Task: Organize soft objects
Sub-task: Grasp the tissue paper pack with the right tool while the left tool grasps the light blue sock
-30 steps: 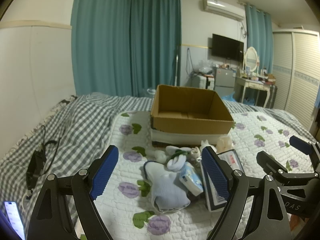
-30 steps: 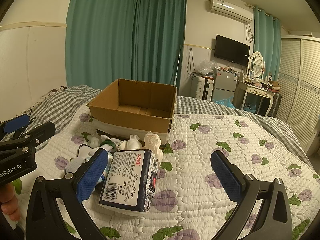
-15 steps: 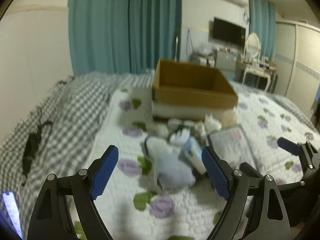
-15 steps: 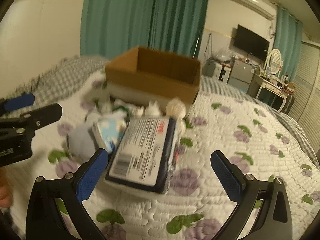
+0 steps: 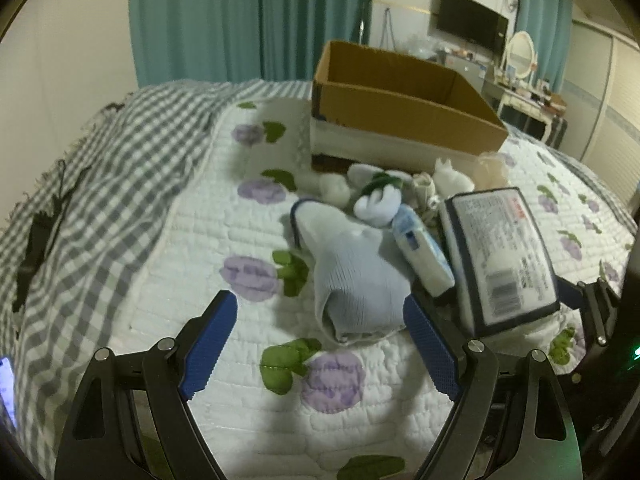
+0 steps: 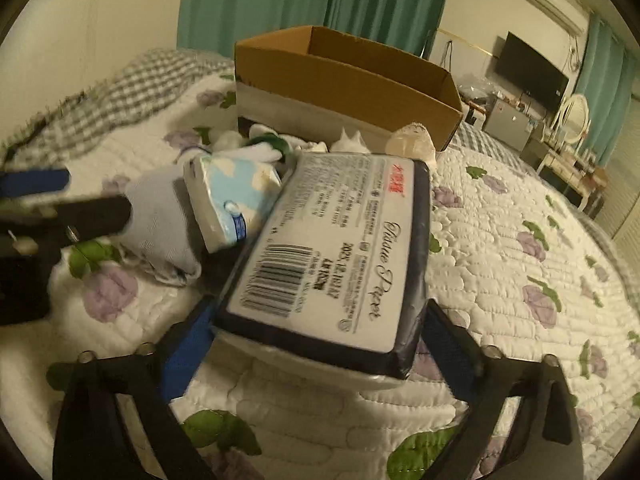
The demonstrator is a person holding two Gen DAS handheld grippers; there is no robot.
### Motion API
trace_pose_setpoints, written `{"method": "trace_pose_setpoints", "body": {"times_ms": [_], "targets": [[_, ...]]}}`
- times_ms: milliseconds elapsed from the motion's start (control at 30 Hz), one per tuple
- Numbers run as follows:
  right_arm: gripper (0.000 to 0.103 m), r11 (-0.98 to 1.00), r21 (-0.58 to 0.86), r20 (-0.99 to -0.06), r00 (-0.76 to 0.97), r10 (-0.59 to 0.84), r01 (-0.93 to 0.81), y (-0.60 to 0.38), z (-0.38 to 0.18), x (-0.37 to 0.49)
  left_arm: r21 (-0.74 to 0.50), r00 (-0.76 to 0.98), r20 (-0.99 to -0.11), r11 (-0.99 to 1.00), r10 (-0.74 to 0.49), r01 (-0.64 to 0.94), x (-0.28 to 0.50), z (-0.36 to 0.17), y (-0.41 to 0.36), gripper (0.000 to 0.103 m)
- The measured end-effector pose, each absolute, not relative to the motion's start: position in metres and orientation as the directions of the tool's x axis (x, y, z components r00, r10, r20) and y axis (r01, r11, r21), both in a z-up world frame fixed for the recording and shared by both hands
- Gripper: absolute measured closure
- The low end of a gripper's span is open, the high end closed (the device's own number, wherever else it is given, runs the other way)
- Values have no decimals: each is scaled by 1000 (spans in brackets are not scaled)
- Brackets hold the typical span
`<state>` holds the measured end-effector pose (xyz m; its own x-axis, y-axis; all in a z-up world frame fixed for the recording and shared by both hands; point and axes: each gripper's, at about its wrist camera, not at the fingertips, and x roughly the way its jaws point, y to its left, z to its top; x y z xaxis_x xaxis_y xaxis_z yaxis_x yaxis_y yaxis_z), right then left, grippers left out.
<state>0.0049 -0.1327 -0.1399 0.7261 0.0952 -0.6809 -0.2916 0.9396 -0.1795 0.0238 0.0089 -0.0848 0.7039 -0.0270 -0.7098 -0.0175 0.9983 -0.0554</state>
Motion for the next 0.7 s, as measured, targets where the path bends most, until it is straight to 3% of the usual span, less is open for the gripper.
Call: {"method": "trace_pose_setpoints", "body": {"times_ms": [333, 700], "targets": [[19, 951, -137, -654, 746, 124, -278, -156, -112, 5, -130, 668, -735, 991, -111, 21, 36, -97, 4, 19], [19, 975, -29, -593, 789, 159, -218, -193, -73, 6, -39, 641, -765, 998, -65, 55, 55, -107, -18, 19]]}}
